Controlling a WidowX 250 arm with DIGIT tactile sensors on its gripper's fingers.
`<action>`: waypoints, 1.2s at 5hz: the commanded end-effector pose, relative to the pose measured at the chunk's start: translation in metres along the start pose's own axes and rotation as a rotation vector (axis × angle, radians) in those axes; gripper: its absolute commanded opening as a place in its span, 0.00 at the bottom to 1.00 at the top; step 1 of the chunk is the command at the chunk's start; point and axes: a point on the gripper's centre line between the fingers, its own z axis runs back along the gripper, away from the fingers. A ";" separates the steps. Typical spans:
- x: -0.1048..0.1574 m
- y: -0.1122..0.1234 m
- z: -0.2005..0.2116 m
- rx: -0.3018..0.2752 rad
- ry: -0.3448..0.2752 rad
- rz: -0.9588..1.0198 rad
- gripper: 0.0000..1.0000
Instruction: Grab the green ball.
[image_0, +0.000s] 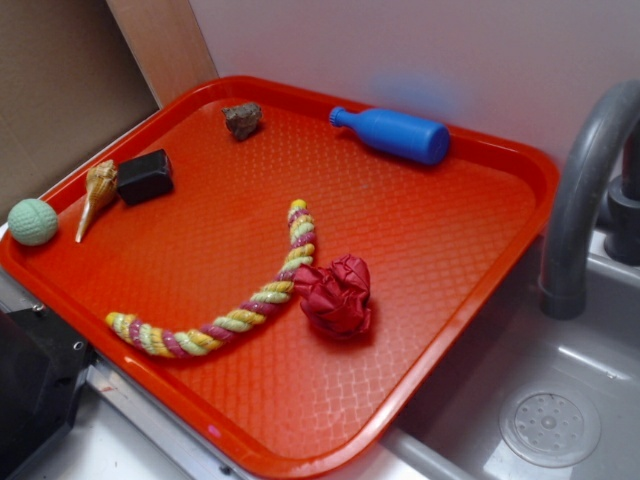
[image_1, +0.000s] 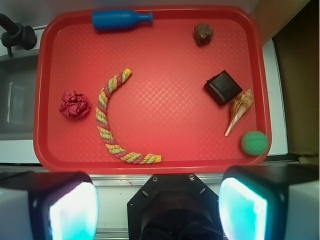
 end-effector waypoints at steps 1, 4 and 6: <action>0.000 0.000 0.000 0.000 0.000 0.000 1.00; 0.020 0.104 -0.085 0.392 0.071 0.118 1.00; -0.007 0.146 -0.149 0.345 0.209 0.187 1.00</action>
